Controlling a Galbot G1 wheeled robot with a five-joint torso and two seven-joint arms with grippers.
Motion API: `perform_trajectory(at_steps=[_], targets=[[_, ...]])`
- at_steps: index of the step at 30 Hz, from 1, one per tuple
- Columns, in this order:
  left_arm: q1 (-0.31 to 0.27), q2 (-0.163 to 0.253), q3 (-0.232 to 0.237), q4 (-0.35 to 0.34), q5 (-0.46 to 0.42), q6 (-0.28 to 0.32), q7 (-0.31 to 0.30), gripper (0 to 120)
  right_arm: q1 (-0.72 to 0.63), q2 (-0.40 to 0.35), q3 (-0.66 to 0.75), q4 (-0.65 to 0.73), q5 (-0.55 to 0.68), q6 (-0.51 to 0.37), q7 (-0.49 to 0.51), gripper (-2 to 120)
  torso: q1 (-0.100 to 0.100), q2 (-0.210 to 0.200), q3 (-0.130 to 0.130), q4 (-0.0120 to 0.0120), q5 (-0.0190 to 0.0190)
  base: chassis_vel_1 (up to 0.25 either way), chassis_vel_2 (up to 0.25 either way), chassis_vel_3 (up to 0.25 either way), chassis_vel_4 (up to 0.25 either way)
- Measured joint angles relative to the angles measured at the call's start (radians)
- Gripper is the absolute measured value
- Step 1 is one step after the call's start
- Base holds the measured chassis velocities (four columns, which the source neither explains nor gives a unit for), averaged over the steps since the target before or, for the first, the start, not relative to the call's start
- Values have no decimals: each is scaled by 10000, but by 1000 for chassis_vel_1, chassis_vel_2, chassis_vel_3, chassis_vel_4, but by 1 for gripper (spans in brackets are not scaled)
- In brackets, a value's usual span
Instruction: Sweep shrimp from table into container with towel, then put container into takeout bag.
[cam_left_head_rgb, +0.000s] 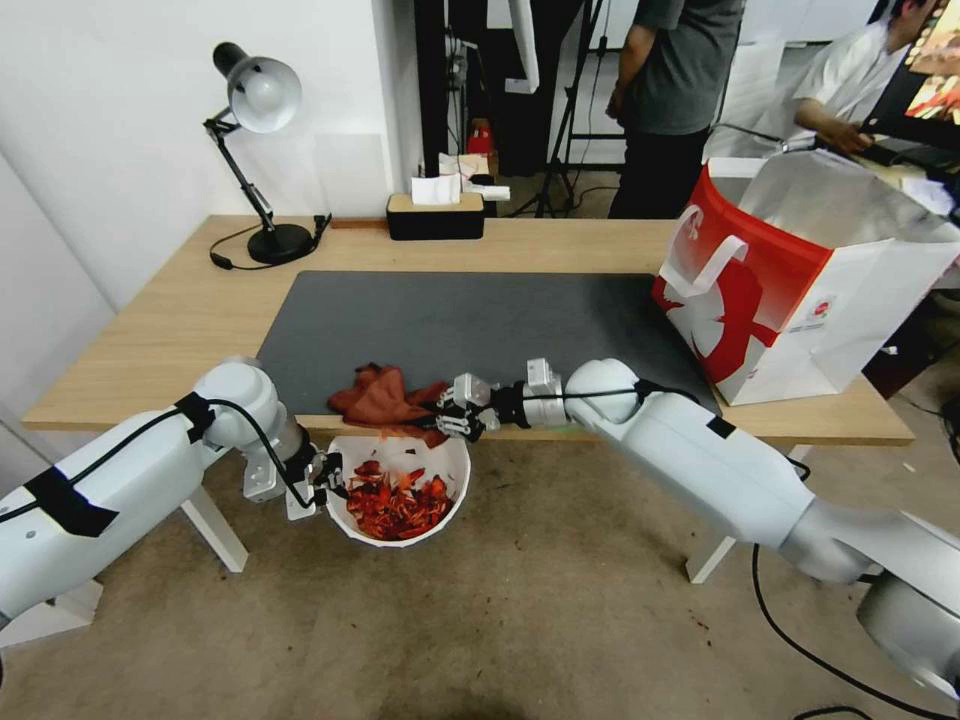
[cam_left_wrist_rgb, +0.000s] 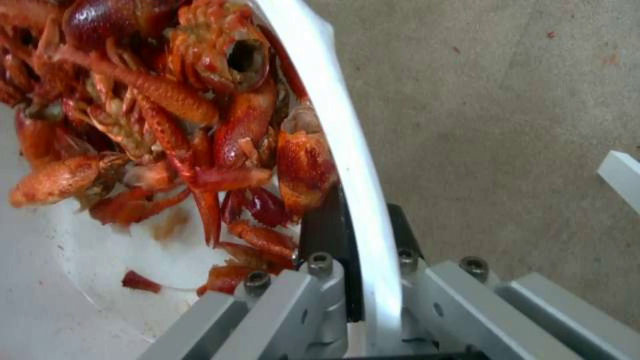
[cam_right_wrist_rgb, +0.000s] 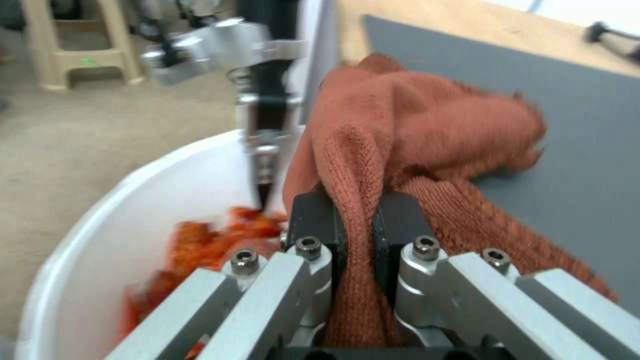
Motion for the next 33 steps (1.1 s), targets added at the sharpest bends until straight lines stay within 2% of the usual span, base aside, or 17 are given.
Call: perform_trajectory(at_steps=[7,11,13,14,15,16,17,20,21,23,24,26,32,33], targets=[[135,102,-110,-105,-40,3,13,0,-372,-398,-90,919,610,-550,26,5,2,-1,6,0,-6,0,0,0,0],[241,158,-120,-214,-40,47,16,0,-642,-492,865,1578,2051,-669,1030,5,2,-2,5,2,-2,0,0,0,0],[260,178,-120,-258,-36,73,19,0,-761,-630,1548,1932,2794,-668,2092,5,2,-2,4,4,-2,0,0,0,0],[260,178,-120,-258,-36,73,19,0,-761,-630,1548,1932,2794,-668,2092,5,2,-2,4,4,-2,0,0,0,0],[277,182,-120,-299,-35,88,20,0,-870,-760,1871,2196,2848,-702,3112,5,2,-2,4,4,-2,0,0,0,0],[295,184,-120,-343,-34,109,21,0,-1031,-980,2211,2641,2625,-928,4583,5,3,-2,4,3,0,0,0,0,0],[295,184,-120,-343,-34,109,21,0,-1031,-980,2211,2641,2625,-928,4583,5,3,-2,4,3,0,0,0,0,0],[380,194,-120,-430,-32,133,23,0,-1725,-1636,2997,3769,1961,-2284,8393,5,2,-2,3,-4,0,0,0,0,0],[380,194,-120,-430,-32,133,23,0,-1725,-1636,2997,3769,1961,-2284,8393,5,2,-2,3,-4,0,0,0,0,0],[467,216,-126,-504,-25,138,23,0,-2247,-1977,3430,4244,1833,-3024,9779,5,1,-2,2,-4,-1,0,0,0,0],[467,216,-126,-504,-25,138,23,0,-2247,-1977,3430,4244,1833,-3024,9779,5,1,-2,2,-4,-1,0,0,0,0],[604,279,-135,-727,-8,168,22,0,-2940,-2149,3850,4629,1913,-3866,11056,5,1,-2,3,-2,0,0,0,0,0],[722,395,-71,-1040,-46,277,25,0,-4020,-2190,4512,4787,2027,-4007,11344,5,0,-2,2,-1,0,0,0,0,0],[704,393,-56,-1013,-45,279,28,0,-4129,-2163,4602,4785,2115,-3973,11273,11,0,-2,2,-1,-2,0,0,0,0]])
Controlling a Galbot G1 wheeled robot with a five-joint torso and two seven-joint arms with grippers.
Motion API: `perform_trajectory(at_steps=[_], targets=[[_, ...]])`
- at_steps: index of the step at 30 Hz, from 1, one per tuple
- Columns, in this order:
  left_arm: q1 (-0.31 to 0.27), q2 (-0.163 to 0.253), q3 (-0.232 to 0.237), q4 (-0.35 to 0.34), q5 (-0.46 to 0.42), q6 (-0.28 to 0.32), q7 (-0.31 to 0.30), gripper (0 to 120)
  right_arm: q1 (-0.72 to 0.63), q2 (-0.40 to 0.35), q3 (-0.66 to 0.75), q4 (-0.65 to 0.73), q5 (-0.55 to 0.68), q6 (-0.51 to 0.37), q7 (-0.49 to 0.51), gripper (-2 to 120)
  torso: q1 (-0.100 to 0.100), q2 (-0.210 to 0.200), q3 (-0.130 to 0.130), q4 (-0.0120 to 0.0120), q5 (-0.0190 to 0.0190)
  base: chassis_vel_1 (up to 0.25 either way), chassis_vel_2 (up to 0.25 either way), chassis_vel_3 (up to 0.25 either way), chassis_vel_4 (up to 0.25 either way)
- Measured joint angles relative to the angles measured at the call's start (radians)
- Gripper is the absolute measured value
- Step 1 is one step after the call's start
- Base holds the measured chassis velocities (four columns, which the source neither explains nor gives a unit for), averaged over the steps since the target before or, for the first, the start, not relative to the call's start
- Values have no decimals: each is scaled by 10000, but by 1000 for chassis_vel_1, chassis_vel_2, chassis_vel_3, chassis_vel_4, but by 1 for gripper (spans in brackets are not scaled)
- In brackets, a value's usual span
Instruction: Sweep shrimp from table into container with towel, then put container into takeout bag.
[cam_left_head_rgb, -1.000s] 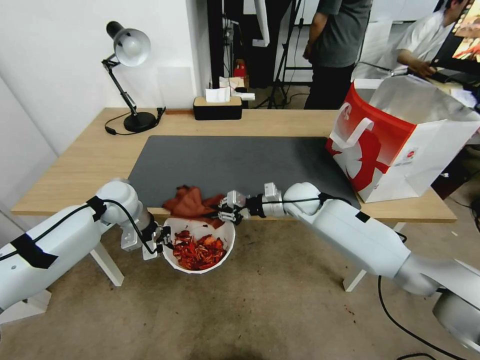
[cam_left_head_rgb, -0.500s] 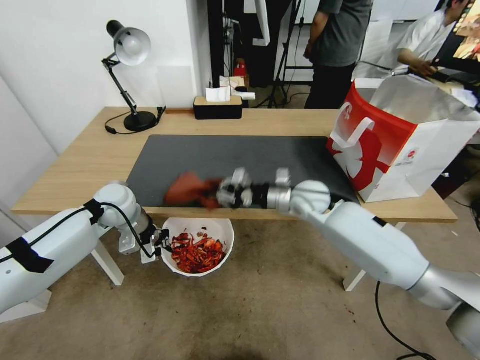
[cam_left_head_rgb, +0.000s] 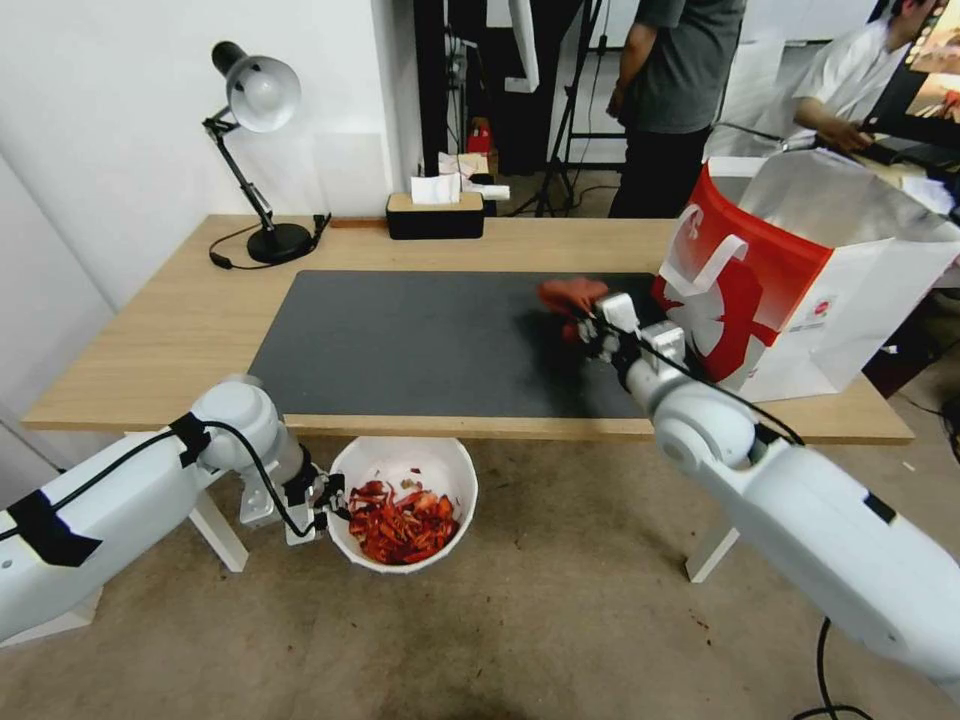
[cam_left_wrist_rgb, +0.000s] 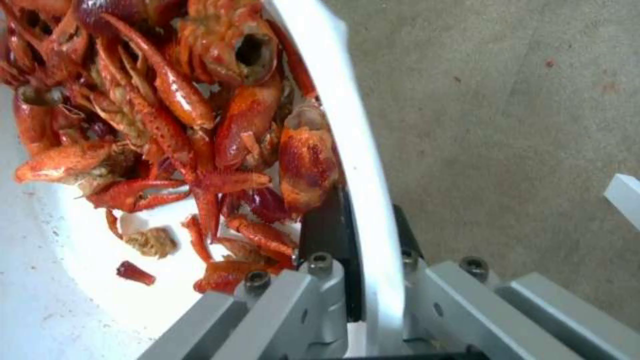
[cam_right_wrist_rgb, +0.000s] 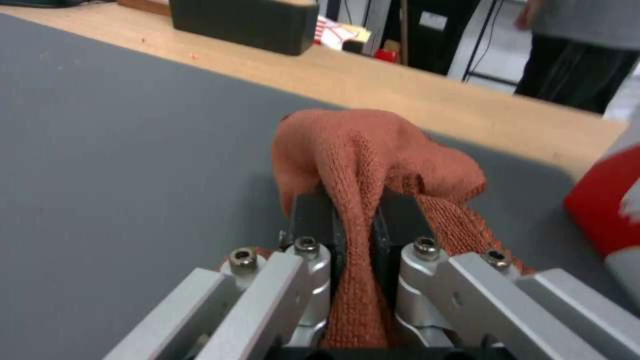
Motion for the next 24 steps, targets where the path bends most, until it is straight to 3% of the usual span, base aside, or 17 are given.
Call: perform_trajectory(at_steps=[4,6,10,12,16,19,24], targets=[[-74,-27,22,85,11,0,9,0,-83,127,169,0,110,-189,101,19,1,0,0,4,0,0,0,0,0],[-107,-71,58,131,46,4,18,0,-105,270,262,57,304,-671,585,33,1,0,0,4,-1,0,0,0,0],[-78,-84,65,137,79,13,30,0,-168,308,306,134,334,-968,829,42,0,0,0,1,0,0,0,0,0],[-35,-64,63,121,83,22,32,0,-198,305,320,197,328,-1085,1059,56,0,0,0,2,-1,0,0,0,0],[-23,-47,43,122,87,22,34,0,-209,272,349,242,301,-1131,1203,64,1,0,0,3,-1,0,0,0,0],[-83,-19,34,58,63,29,41,0,-407,205,536,483,283,-786,1263,81,0,0,0,3,0,0,0,0,0],[-118,-12,12,32,53,32,45,0,-990,61,1020,993,312,174,879,95,1,0,1,2,0,0,0,0,0]])
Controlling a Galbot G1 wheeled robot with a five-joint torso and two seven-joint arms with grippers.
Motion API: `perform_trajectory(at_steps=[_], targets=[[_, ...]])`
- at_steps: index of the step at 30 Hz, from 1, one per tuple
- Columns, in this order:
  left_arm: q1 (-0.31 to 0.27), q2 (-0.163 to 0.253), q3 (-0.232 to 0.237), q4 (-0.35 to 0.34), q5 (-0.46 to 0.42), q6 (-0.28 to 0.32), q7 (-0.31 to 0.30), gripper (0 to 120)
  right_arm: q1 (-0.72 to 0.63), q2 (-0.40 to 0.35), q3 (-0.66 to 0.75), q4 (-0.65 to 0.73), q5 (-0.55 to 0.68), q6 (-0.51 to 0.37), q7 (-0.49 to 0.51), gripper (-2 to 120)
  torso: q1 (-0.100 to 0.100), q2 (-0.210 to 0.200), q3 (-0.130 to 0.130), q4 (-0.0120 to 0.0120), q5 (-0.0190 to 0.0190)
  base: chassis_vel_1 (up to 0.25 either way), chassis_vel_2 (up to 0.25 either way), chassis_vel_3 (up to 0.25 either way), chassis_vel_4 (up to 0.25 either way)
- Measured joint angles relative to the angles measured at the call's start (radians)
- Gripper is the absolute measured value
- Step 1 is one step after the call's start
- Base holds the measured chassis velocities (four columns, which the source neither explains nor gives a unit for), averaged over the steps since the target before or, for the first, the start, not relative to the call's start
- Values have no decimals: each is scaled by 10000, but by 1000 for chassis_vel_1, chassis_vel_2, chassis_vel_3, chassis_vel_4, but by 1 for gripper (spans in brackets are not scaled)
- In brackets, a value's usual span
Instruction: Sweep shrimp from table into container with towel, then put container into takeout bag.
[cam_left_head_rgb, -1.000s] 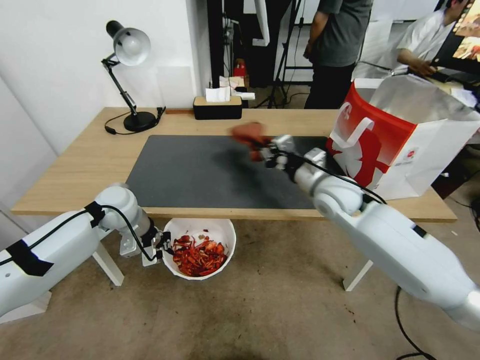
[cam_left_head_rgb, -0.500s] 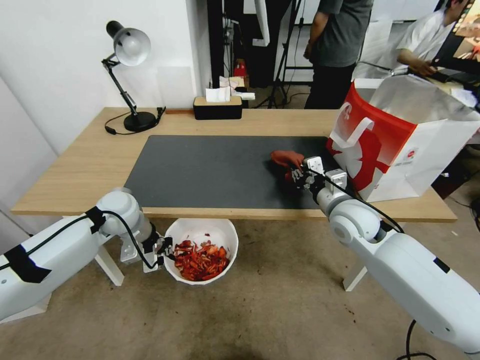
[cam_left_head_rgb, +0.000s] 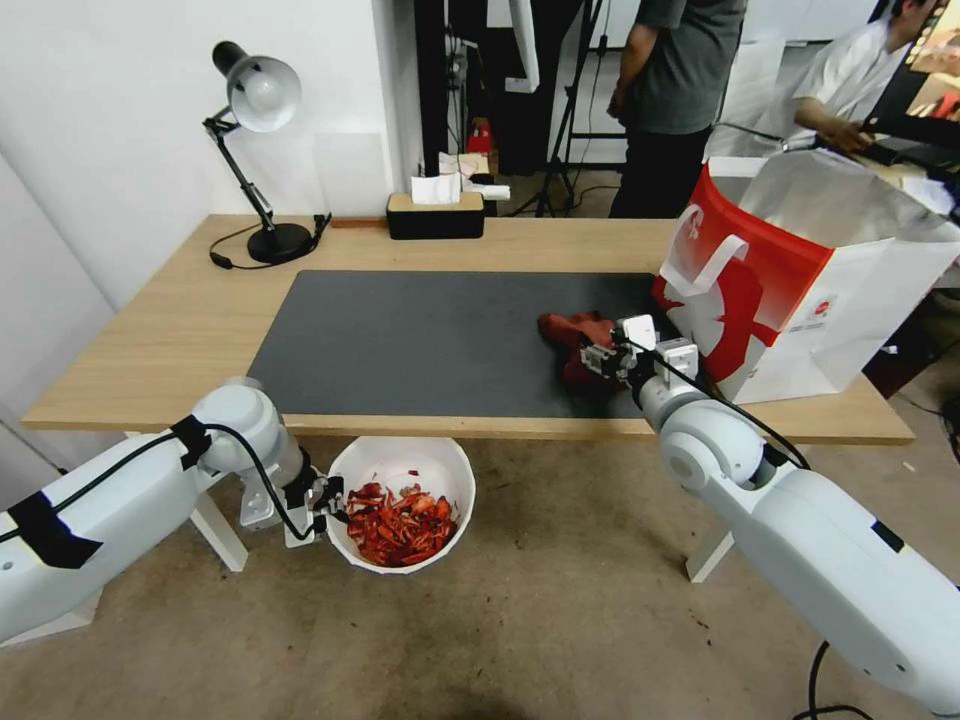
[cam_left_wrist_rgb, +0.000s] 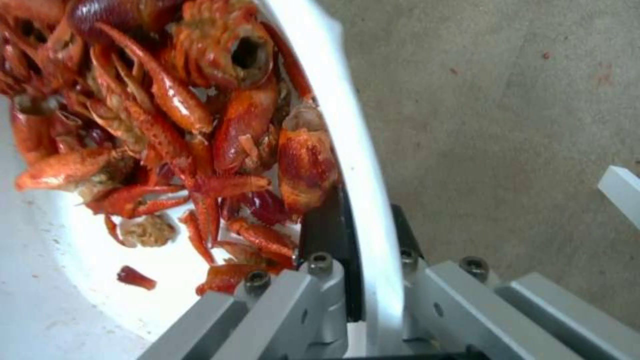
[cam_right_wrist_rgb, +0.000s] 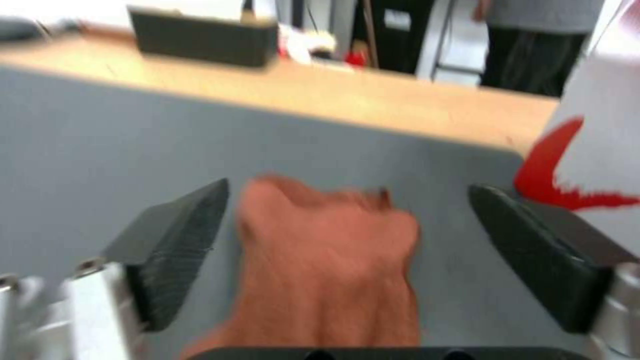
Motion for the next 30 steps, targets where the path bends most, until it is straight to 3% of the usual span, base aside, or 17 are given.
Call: perform_trajectory(at_steps=[3,5,6,8,9,11,13,14,16,20,22,30], targets=[[77,17,-27,-4,3,1,0,0,-746,-182,611,594,62,766,-352,99,0,0,-1,2,-1,0,0,0,0],[164,22,-44,-3,28,0,-3,0,-1960,-350,1425,1392,107,1884,-834,100,0,0,-1,1,-1,0,0,0,0],[164,22,-44,-3,28,0,-3,0,-1960,-350,1425,1392,107,1884,-834,100,0,0,-1,1,-1,0,0,0,0],[194,14,-52,3,45,-2,-7,0,-3451,-343,2167,2098,-159,3072,-1214,100,-1,1,-2,3,-1,0,0,0,0],[194,14,-52,3,45,-2,-7,0,-3451,-343,2167,2098,-159,3072,-1214,100,-1,1,-2,3,-1,0,0,0,0],[190,-5,-51,8,48,6,-7,0,-4221,-200,2541,2391,-502,3487,-1287,100,-1,1,-1,0,0,0,0,0,0],[148,-68,-51,30,52,16,-7,0,-6110,286,3275,2706,-1411,4562,-1594,100,-2,1,-2,-2,1,0,0,0,0],[148,-68,-51,30,52,16,-7,0,-6110,286,3275,2706,-1411,4562,-1594,100,-2,1,-2,-2,1,0,0,0,0],[170,-118,-50,61,59,17,-13,0,-7790,922,3709,2647,-2273,5911,-1910,100,-2,1,-3,-5,-4,0,0,0,0],[220,-144,-59,65,61,13,-18,0,-8486,1494,3779,2405,-2776,6746,-2023,100,-2,1,-2,0,-3,0,0,0,0],[253,-152,-93,59,46,8,-32,0,-8917,2318,3628,1647,-3684,7746,-2072,100,-2,1,-1,1,3,0,0,0,0],[298,-78,-88,95,-132,0,-56,0,-9049,2925,3343,970,-4346,8034,-2044,100,-2,1,-1,2,-2,0,0,0,0]])
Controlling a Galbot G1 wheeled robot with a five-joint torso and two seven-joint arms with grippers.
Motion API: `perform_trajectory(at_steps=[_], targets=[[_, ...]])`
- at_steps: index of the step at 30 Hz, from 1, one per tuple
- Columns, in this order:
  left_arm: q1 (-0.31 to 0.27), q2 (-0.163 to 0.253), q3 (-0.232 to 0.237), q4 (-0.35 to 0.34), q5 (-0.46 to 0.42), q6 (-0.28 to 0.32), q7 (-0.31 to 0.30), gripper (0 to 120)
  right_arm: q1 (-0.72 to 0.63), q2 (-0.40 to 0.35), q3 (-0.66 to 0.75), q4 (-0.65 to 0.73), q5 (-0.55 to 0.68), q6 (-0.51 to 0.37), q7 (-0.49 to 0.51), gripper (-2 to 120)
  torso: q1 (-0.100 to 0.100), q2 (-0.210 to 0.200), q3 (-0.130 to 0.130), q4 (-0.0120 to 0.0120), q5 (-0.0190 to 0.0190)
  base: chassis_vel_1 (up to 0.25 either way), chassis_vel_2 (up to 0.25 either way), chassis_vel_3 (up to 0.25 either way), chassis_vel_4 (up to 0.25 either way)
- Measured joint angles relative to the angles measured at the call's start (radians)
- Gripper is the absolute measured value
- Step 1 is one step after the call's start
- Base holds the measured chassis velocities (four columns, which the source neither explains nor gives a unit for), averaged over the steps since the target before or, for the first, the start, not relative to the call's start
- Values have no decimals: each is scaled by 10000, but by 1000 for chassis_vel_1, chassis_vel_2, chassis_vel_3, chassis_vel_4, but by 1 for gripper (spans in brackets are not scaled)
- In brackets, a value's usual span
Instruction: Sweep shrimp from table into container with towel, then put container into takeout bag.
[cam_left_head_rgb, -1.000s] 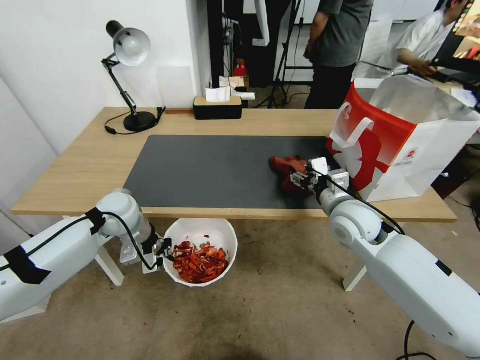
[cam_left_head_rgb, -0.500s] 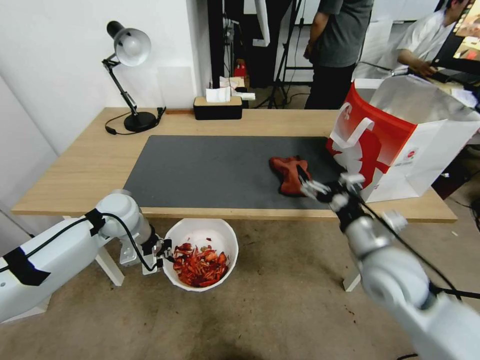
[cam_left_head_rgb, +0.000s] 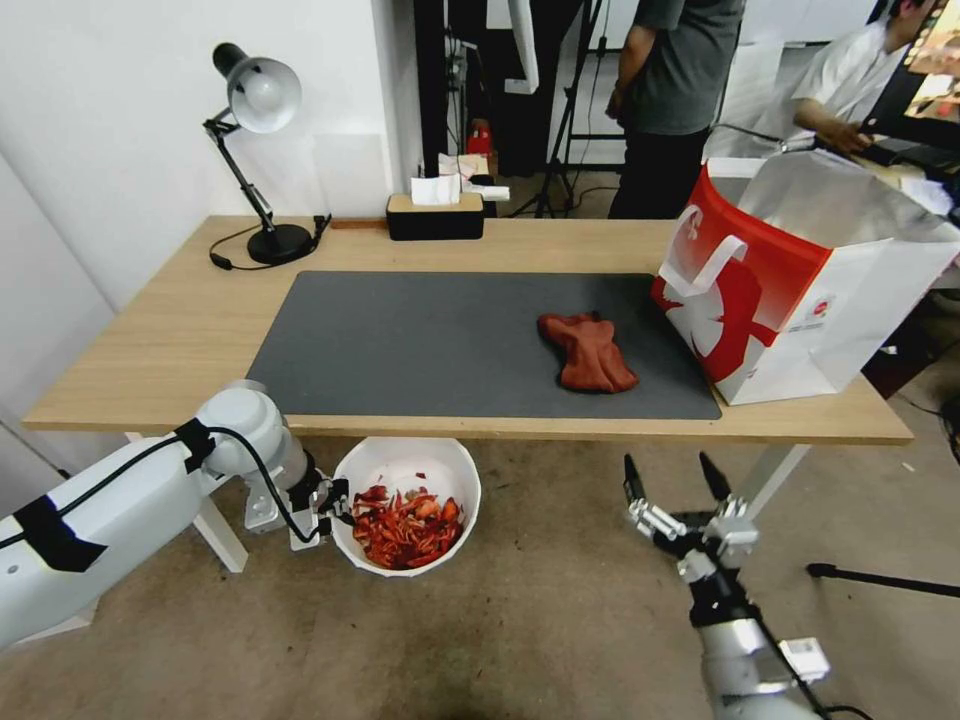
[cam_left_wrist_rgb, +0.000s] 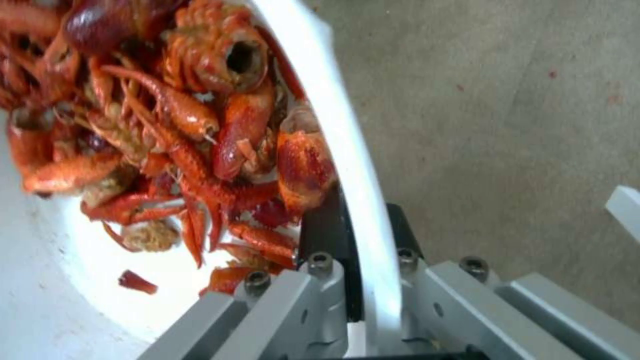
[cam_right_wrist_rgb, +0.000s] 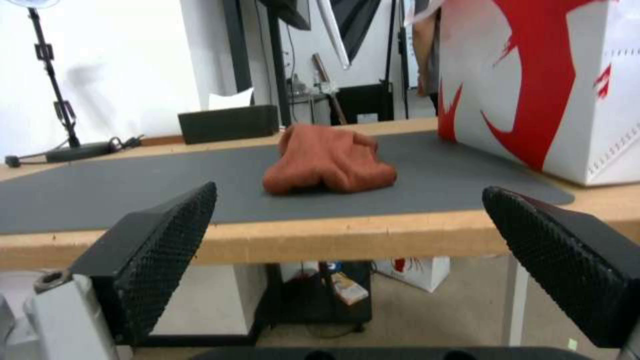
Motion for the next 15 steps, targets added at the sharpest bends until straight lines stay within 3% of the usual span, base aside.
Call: perform_trajectory(at_steps=[5,10,11,13,15], targets=[[276,20,-60,-35,-130,-7,-9,0,63,37,-59,-177,-64,-90,26,100,2,-1,0,-2,-2,0,0,0,0],[817,233,-213,-622,-58,-87,-51,0,100,70,-123,-275,-151,-249,44,100,1,-2,0,-2,0,0,0,0,0],[1285,407,-463,-1111,-15,-187,-81,0,116,92,-157,-297,-188,-304,46,100,1,-1,0,0,0,0,0,0,0],[1456,517,-563,-1357,-10,-218,-95,0,123,96,-161,-301,-197,-326,47,100,1,-2,0,0,-2,0,0,0,0],[1708,898,-778,-1987,-73,-225,-128,0,134,96,-165,-317,-239,-364,48,100,1,-1,0,-1,2,0,0,0,0]])
